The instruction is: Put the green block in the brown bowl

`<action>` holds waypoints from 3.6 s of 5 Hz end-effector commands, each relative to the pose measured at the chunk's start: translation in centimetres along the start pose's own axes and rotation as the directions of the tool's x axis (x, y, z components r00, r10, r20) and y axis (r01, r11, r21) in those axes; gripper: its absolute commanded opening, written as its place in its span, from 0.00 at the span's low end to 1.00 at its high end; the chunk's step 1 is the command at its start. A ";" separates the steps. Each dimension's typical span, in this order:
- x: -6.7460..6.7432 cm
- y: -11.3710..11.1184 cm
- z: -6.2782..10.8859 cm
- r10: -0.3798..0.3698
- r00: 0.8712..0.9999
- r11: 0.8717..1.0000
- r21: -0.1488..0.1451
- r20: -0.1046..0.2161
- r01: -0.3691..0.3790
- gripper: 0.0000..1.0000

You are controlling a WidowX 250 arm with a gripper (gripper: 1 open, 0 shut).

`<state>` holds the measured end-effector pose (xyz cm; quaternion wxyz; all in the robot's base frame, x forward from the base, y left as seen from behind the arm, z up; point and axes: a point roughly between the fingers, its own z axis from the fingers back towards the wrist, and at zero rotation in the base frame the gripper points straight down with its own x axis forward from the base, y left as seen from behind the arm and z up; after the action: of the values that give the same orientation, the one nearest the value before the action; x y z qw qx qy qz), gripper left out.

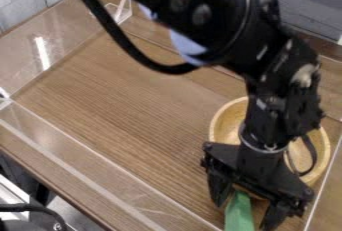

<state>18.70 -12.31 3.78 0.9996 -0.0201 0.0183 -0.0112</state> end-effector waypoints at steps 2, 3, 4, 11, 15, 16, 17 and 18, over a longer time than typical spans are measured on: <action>0.4 -0.3 0.4 -0.002 1.000 1.000 -0.022 0.023 0.003 0.00; 0.3 -0.3 0.9 0.007 1.000 1.000 -0.027 0.023 -0.006 0.00; 0.3 -0.2 1.4 0.015 1.000 0.999 -0.031 0.023 -0.015 0.00; 1.0 0.6 0.7 0.070 0.998 0.996 -0.062 -0.001 -0.070 0.00; 1.1 1.1 1.9 0.081 0.997 0.994 -0.078 -0.013 -0.082 0.00; 1.3 1.2 2.7 0.086 0.996 0.992 -0.088 -0.004 -0.086 0.00; 1.5 1.4 5.6 0.115 0.993 0.989 -0.096 0.011 -0.113 0.00; 2.1 2.2 10.7 0.193 0.980 0.977 -0.102 0.044 -0.188 0.00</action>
<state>20.67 -9.65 13.04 0.9946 -0.0582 0.0158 0.0842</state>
